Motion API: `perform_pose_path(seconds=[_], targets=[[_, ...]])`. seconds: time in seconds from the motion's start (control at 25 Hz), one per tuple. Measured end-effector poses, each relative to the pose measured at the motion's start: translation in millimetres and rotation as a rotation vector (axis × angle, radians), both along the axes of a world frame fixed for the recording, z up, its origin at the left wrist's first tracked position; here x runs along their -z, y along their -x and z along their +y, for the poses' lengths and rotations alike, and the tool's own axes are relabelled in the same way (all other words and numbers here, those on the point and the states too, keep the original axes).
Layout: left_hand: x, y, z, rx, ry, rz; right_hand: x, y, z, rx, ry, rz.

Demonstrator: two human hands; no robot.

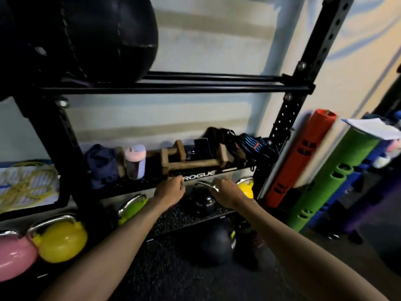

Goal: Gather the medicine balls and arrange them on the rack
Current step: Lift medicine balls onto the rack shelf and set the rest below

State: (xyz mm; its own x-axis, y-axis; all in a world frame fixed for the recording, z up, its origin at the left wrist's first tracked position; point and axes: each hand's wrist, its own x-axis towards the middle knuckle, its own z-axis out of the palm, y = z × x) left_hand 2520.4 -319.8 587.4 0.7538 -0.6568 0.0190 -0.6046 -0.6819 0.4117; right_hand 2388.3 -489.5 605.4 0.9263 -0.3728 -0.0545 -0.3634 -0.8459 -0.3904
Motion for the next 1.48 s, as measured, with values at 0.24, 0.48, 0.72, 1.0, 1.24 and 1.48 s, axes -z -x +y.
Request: perform_pose_path(seconds=[0.24, 0.48, 0.72, 1.0, 1.24, 1.48], targets=[[99.4, 49.6, -78.8, 0.19, -0.306, 0.216, 87.8, 55.6, -71.8, 0.083, -0.159, 0.207], [193.6, 72.5, -153.5, 0.233, -0.575, 0.489, 193.2, 80.9, -164.7, 0.072, -0.287, 0.46], [296.6, 89.4, -232.6, 0.063, -0.539, 0.71, 303.1, 81.5, -244.3, 0.112, -0.481, 0.591], [482.0, 78.0, -275.8, -0.22, -0.398, 0.93, 489.5, 57.1, -305.9, 0.387, -0.678, 0.68], [635.2, 35.7, -300.8, -0.605, -0.205, 0.777, 653.7, -3.8, -333.0, 0.761, -1.029, 0.649], [692.9, -14.5, -321.5, -0.863, 0.136, 0.792, 724.3, -41.9, -338.1, 0.777, -0.994, 0.359]])
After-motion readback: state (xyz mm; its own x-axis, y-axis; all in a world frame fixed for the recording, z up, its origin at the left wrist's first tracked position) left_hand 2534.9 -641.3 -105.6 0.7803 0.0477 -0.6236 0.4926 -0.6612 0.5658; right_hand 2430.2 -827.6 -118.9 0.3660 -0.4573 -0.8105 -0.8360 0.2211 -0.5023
